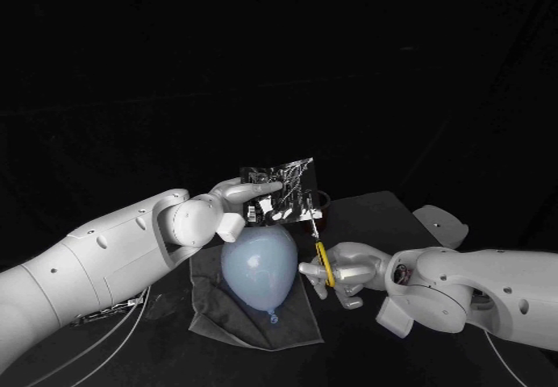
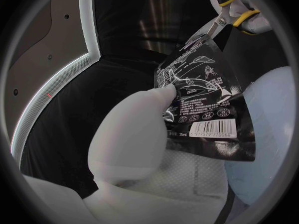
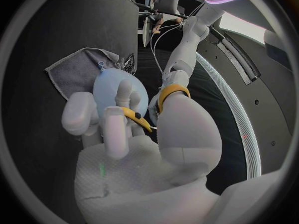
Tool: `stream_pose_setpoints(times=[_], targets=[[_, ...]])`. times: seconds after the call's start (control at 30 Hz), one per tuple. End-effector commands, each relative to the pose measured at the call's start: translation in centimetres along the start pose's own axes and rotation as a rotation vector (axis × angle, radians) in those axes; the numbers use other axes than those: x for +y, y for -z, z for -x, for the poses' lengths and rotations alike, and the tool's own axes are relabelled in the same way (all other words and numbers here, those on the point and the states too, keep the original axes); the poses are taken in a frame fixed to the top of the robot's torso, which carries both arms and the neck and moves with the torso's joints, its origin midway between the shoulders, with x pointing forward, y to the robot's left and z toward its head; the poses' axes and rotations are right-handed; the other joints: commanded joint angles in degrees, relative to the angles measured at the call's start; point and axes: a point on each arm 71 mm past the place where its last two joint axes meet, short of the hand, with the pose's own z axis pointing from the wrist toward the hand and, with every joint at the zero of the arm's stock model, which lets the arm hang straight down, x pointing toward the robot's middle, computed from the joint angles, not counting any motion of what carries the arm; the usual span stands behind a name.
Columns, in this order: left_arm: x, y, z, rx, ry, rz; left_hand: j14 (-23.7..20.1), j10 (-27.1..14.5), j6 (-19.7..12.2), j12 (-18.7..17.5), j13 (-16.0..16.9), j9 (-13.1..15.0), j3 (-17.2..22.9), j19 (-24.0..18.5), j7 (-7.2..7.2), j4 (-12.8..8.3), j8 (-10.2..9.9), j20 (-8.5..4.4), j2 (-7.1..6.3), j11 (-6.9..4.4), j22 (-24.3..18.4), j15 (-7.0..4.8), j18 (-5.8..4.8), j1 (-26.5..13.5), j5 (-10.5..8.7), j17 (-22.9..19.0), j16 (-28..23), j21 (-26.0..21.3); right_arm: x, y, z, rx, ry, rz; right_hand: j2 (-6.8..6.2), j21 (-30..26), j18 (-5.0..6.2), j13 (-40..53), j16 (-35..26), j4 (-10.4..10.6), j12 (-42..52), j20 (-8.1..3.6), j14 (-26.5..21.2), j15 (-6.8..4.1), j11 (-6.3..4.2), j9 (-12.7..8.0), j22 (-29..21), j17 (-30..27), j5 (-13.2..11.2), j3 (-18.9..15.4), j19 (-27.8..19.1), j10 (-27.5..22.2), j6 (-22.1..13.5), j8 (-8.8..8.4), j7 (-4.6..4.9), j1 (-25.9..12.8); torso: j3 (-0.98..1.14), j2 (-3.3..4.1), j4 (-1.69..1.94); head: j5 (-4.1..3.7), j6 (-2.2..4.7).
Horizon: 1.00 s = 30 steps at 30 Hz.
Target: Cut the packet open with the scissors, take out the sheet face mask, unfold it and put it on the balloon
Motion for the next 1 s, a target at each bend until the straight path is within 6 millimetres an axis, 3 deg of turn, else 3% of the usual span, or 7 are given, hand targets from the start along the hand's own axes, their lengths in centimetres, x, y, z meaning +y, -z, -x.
stream_pose_setpoints(times=[0.03,0.3,1.0], targets=[[-0.14,-0.07,-0.33,0.022,0.004,-0.01,0.3,-0.3,-0.1,-0.2,0.0,3.7,0.3,0.4,0.35,-0.1,0.3,-0.09,0.59,0.04,-0.1,0.01,0.64,-0.2,0.19,0.1,0.2,0.2,0.26,-0.05,-0.1,0.012,0.012,0.021,0.58,0.3,1.08,-0.1,0.2,0.0,0.4,0.02,0.9,0.03,-0.51,-0.1,7.8,1.2,-0.1,0.3,0.2,1.4,-3.8,0.21,3.1,0.1,0.01,-0.03,-0.04,-0.05,0.02],[-0.13,-0.01,-0.16,0.016,0.005,-0.007,0.3,-0.3,-0.1,-0.2,0.0,3.7,0.3,0.4,0.35,-0.1,0.3,-0.09,0.59,0.04,-0.1,0.01,0.64,-0.2,0.19,0.1,0.2,0.2,0.36,0.11,0.08,-0.002,0.011,0.032,1.52,0.5,1.04,-0.1,0.3,-0.1,0.6,-0.07,1.0,-0.07,-0.63,-0.4,7.9,1.3,-0.1,0.7,0.3,1.7,-3.5,0.51,2.97,0.5,0.04,-0.02,-0.05,-0.35,0.22],[-0.02,0.36,0.27,-0.018,0.008,-0.003,0.3,-0.3,-0.1,-0.2,0.0,3.8,0.4,0.5,0.39,-0.2,0.3,-0.11,0.6,0.06,-0.1,0.01,0.63,-0.2,0.19,0.1,0.2,0.1,0.55,0.06,0.79,-0.028,0.024,0.051,2.37,0.7,1.01,-0.2,0.4,-0.1,0.7,-0.16,1.1,-0.17,-0.74,-0.8,7.9,1.4,-0.2,0.9,0.4,1.9,-3.2,0.76,2.84,0.9,0.03,-0.03,0.02,-1.13,0.96]])
